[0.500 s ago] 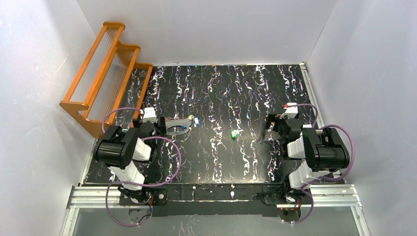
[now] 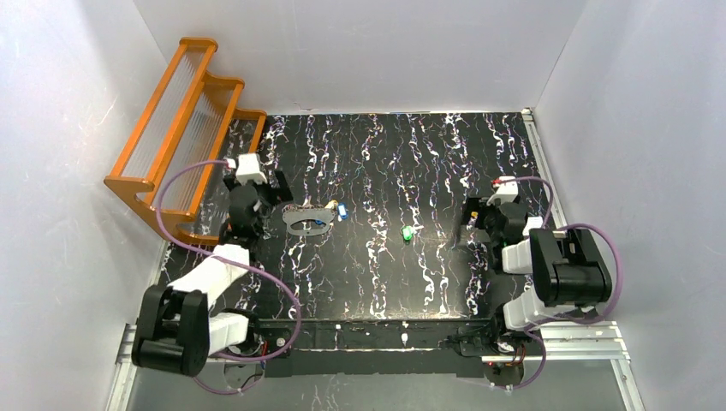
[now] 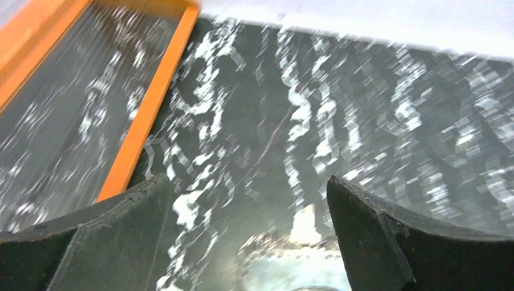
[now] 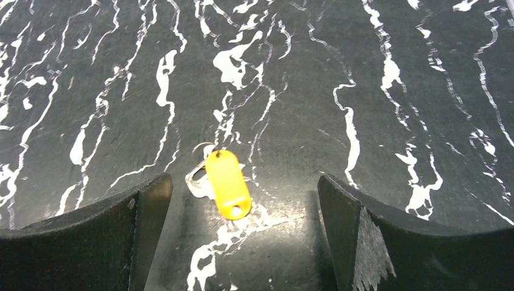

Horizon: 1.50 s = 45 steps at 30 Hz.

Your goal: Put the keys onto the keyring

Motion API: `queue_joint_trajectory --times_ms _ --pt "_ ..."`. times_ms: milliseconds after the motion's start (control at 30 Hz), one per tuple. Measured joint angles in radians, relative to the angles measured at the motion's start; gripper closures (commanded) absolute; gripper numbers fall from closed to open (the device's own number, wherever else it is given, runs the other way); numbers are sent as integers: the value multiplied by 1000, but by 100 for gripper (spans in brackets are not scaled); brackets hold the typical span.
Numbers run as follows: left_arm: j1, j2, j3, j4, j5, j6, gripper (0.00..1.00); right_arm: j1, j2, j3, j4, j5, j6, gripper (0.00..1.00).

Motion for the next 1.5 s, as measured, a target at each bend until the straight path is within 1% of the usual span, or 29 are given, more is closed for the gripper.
queue_joint_trajectory --times_ms 33,100,200,267,333,367,467,500,567,600,667,767,867,933,1000,1167,1267,1500 --pt "0 -37 42 -55 21 -37 1 0 -30 15 -68 -18 -5 1" --pt "0 -82 111 -148 61 -101 2 2 -114 106 -280 -27 19 1" --pt "0 -114 179 -290 132 -192 2 3 -174 363 -584 55 181 1" --pt "0 -124 194 -378 177 -238 2 -2 -188 513 -721 104 279 1" --pt "0 -135 194 -460 206 -275 2 -6 -217 565 -784 99 339 1" --pt "0 -144 193 -496 216 -295 1 -8 -236 562 -804 90 362 1" --pt "-1 -190 173 -550 245 -354 2 -10 -305 492 -856 14 451 1" --pt "-1 -202 165 -557 259 -366 6 -10 -318 473 -871 -10 467 1" --pt "0 -212 151 -568 300 -397 25 -10 -330 441 -908 -84 496 1" --pt "0 -203 151 -577 323 -412 29 -10 -329 433 -921 -121 508 1" --pt "-1 -163 151 -579 373 -433 31 -10 -325 428 -949 -201 525 1" --pt "-13 -27 157 -584 457 -469 34 -10 -306 428 -958 -313 541 1" --pt "-67 114 186 -616 483 -478 34 -8 -272 427 -958 -413 556 1" --pt "-125 180 223 -656 472 -472 33 2 -252 427 -966 -468 559 1" --pt "-204 240 290 -713 425 -452 33 27 -247 430 -995 -504 555 1" --pt "-342 336 414 -788 283 -404 31 144 -247 481 -1077 -519 509 1" --pt "-375 369 433 -828 202 -388 29 204 -247 510 -1105 -517 479 1" --pt "-392 372 453 -895 65 -360 28 268 -246 516 -1165 -509 443 1"
